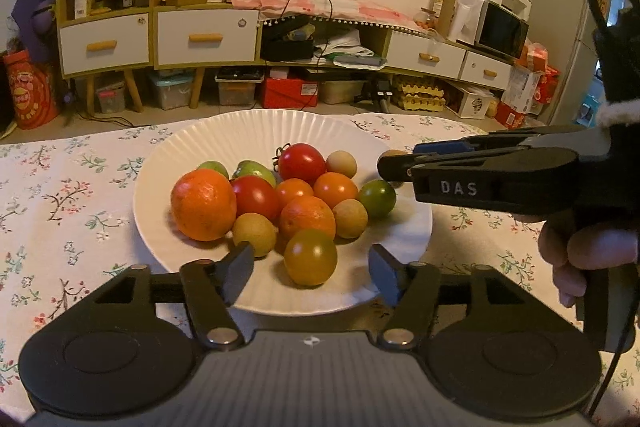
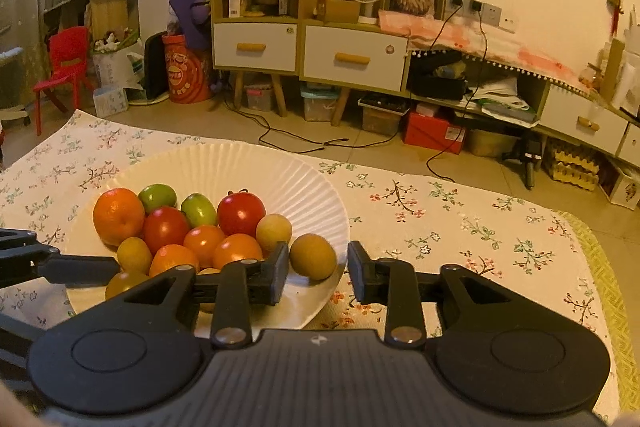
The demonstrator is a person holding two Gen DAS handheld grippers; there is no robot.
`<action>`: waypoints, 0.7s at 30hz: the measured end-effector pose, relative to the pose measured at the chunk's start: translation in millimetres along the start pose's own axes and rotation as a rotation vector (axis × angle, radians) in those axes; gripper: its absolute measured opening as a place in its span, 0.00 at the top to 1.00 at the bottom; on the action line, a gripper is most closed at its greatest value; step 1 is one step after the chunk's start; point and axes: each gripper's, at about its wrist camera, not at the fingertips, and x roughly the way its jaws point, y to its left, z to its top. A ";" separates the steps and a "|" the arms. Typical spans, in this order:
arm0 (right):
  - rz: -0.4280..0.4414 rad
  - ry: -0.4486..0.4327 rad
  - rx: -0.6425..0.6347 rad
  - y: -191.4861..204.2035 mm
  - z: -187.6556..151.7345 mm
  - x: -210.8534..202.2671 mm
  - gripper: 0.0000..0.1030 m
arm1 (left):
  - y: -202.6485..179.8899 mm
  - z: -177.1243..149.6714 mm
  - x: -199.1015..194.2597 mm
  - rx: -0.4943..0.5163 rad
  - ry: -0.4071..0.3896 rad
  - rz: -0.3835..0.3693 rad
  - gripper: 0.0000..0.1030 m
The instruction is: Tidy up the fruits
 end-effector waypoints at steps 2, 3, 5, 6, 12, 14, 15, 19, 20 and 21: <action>0.001 -0.005 0.009 -0.5 0.0 -2.1 0.66 | 1.0 -1.0 -1.3 -0.004 -0.001 -0.002 0.37; 0.002 -0.008 0.013 -1.1 -0.1 -3.2 0.65 | 1.1 -1.0 -1.8 -0.005 -0.001 -0.001 0.36; 0.000 -0.013 0.021 -2.7 0.3 -5.7 0.63 | 1.4 -0.5 -3.9 -0.005 -0.001 0.003 0.33; -0.003 -0.015 0.026 -3.9 0.5 -7.1 0.62 | 1.4 -0.2 -5.3 -0.004 -0.002 0.005 0.32; -0.023 -0.013 0.059 -10.6 -0.3 -16.9 0.49 | 5.6 3.4 -20.2 -0.012 -0.022 0.033 0.19; -0.027 -0.015 0.078 -13.5 -2.0 -22.2 0.44 | 8.9 4.2 -26.4 -0.021 -0.024 0.046 0.16; -0.030 -0.015 0.088 -15.1 -3.1 -24.5 0.39 | 10.9 3.6 -28.5 -0.024 -0.022 0.052 0.15; -0.044 -0.002 0.135 -19.8 -7.9 -31.9 0.33 | 14.6 1.2 -40.4 -0.030 -0.019 0.088 0.05; -0.049 0.005 0.146 -20.3 -9.1 -33.5 0.31 | 14.0 0.4 -42.7 -0.028 -0.017 0.093 0.03; -0.056 0.011 0.156 -20.3 -10.6 -35.7 0.28 | 13.3 -0.5 -45.4 -0.025 -0.012 0.095 0.03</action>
